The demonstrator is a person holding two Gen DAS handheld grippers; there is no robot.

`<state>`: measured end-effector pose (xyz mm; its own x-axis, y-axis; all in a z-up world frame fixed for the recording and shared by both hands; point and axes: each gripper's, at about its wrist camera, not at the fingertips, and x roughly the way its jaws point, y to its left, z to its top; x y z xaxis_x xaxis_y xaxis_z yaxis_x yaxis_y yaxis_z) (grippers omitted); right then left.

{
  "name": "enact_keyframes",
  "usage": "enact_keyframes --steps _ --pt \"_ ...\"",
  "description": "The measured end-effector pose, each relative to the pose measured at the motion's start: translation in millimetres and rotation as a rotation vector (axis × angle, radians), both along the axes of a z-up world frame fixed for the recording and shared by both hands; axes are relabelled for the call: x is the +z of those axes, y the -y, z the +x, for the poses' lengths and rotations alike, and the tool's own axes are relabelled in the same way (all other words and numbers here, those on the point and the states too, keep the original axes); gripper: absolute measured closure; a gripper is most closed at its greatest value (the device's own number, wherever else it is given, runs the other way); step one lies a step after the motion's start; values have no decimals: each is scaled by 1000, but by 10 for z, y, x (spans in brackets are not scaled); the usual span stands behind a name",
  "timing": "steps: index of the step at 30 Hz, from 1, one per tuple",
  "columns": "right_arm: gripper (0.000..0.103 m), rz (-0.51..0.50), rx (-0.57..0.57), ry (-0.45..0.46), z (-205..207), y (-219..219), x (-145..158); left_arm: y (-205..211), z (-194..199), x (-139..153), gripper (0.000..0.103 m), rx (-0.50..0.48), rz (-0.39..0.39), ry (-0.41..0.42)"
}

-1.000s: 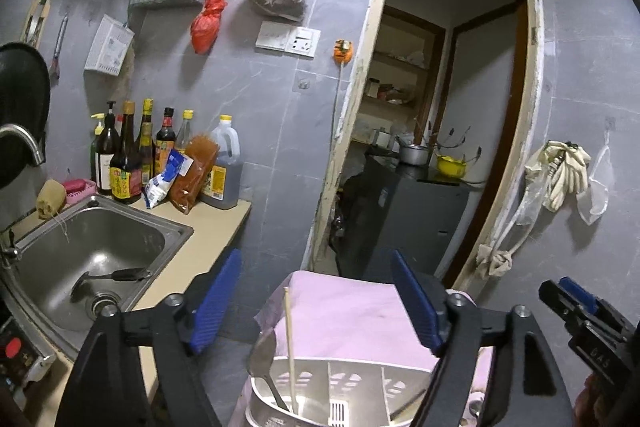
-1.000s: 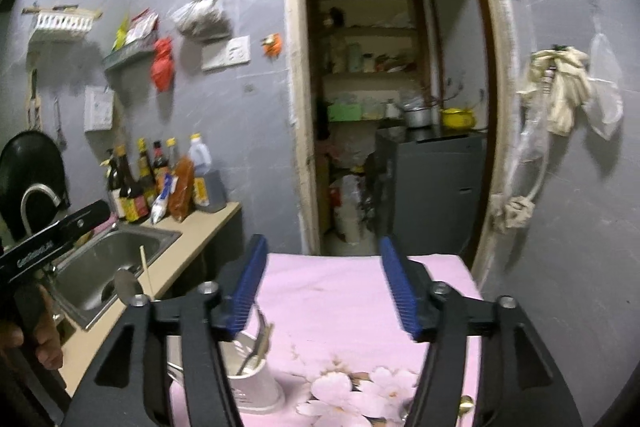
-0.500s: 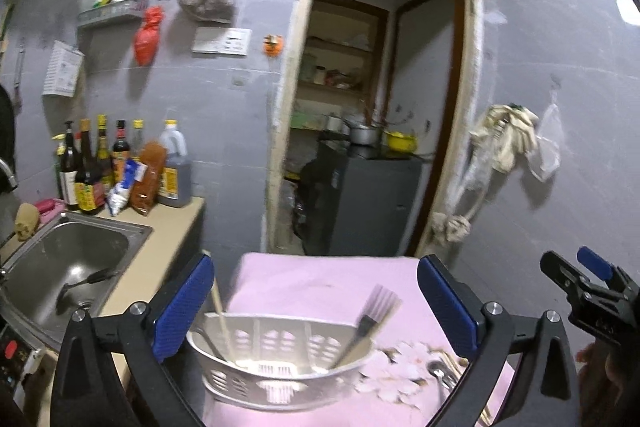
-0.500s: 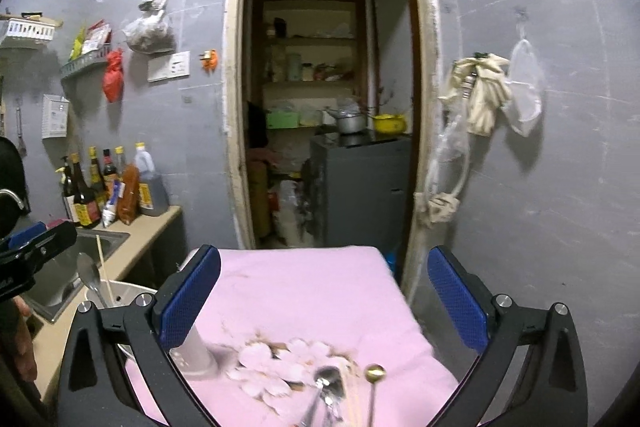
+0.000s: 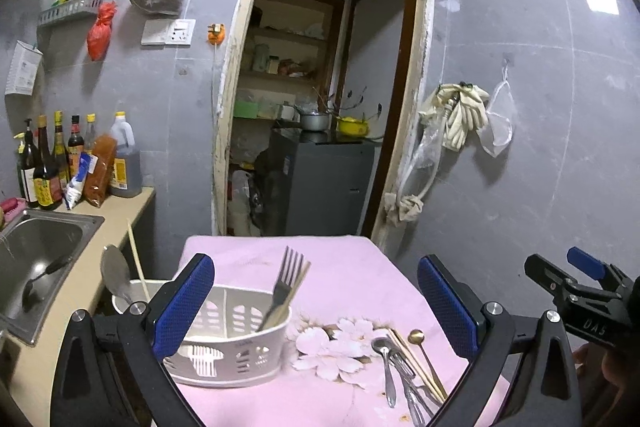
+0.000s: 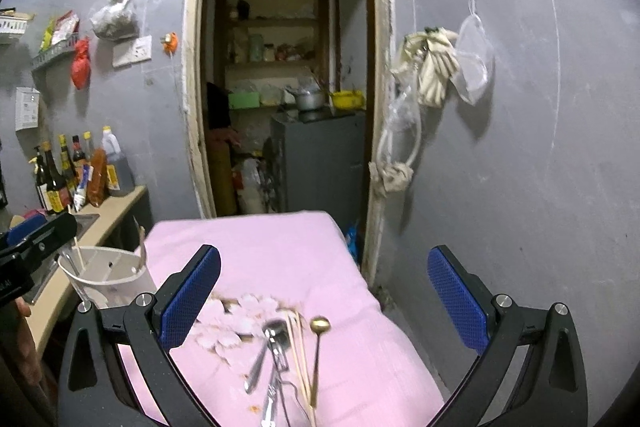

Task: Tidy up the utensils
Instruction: 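Open both tools and withdraw them from the caddy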

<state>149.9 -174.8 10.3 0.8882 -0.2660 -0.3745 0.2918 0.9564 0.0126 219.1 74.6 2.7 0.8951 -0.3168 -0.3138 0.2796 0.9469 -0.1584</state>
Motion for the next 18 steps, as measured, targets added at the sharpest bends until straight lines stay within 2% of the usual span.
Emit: enact_keyframes --steps 7,18 --pt "1 56 -27 -71 -32 169 -324 139 -26 -174 1 -19 42 -48" --pt "1 70 -22 -157 -5 403 -660 362 -15 -443 1 -51 93 -133"
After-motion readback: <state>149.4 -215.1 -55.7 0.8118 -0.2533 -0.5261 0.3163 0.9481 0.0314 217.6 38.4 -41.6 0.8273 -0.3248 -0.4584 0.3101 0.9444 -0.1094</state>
